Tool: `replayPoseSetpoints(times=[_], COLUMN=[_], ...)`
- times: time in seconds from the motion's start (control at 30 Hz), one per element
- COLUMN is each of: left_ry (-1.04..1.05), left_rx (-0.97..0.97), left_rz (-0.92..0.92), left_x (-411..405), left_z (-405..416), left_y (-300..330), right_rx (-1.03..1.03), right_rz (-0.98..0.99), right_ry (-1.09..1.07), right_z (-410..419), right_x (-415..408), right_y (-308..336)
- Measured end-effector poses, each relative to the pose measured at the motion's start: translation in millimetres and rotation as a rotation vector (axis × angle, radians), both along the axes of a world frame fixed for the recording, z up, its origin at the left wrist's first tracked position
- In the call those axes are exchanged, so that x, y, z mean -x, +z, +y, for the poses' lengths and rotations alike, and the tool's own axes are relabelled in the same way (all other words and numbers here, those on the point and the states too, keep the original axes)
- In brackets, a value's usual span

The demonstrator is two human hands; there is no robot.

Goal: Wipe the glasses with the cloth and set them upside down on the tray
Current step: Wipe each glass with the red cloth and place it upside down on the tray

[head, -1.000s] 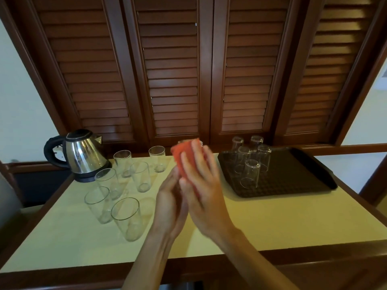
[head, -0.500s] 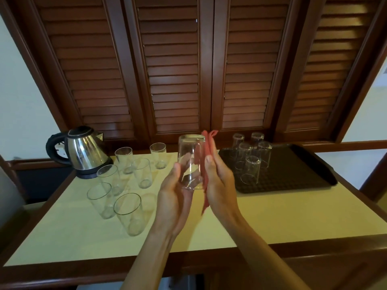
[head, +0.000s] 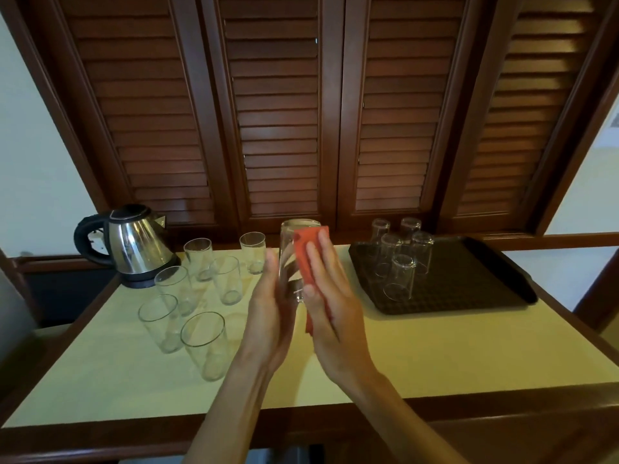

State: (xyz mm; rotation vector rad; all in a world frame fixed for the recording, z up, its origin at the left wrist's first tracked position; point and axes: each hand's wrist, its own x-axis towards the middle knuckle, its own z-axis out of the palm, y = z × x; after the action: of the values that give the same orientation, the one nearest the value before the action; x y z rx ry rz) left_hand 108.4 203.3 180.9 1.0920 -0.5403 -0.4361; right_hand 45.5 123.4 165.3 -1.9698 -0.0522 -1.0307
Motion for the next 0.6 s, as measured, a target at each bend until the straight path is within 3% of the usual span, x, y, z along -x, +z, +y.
replayPoseSetpoints(times=[0.13, 0.17, 0.3, 0.47, 0.6], left_ry=[-0.029, -0.03, 0.001, -0.006, 0.06], left_rx=[-0.023, -0.017, 0.054, -0.058, -0.081], left_rz=[-0.03, -0.04, -0.009, -0.007, -0.095], left_x=[2, 3, -11, -4, -5], left_z=[-2, -4, -1, -1, -6], left_y=[-10, -11, -9, -13, -2], right_rx=[-0.455, -0.442, -0.047, -0.338, -0.072], right_rz=[0.066, 0.077, 0.054, 0.073, 0.011], right_ry=[0.189, 0.163, 0.056, 0.048, 0.015], right_z=[-17, -20, -2, -21, -4], right_x=[-4, -7, -1, -9, -5], right_y=[14, 19, -1, 5, 5])
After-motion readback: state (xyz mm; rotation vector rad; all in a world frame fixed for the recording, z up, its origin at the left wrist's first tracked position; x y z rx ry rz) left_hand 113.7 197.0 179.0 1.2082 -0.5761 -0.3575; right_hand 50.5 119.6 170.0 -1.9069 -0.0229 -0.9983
